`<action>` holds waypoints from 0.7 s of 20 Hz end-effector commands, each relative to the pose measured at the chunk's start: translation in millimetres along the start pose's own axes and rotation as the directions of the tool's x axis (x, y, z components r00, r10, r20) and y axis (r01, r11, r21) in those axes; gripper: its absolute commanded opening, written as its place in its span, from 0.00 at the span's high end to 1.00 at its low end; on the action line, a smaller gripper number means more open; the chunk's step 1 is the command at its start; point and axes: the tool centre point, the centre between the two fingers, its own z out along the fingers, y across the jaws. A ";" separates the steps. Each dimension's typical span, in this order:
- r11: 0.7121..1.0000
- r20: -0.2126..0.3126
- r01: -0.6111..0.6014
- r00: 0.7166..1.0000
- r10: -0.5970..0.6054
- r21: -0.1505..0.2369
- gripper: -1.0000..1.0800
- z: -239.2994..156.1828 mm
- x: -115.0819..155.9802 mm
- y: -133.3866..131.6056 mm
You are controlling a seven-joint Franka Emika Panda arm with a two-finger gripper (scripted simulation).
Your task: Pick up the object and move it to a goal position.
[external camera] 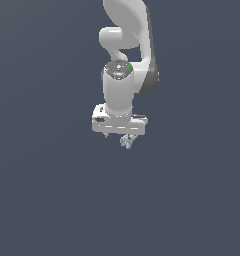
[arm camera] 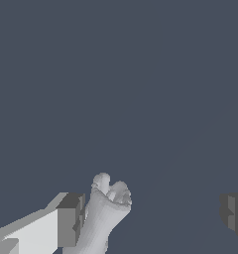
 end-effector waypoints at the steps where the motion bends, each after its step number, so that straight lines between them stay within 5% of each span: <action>1: 0.999 0.002 -0.034 0.999 0.034 0.001 0.04 3.5 -5.3 -4.4; 14: 0.955 0.015 -0.298 0.955 0.298 0.001 0.04 29.1 -49.9 -33.2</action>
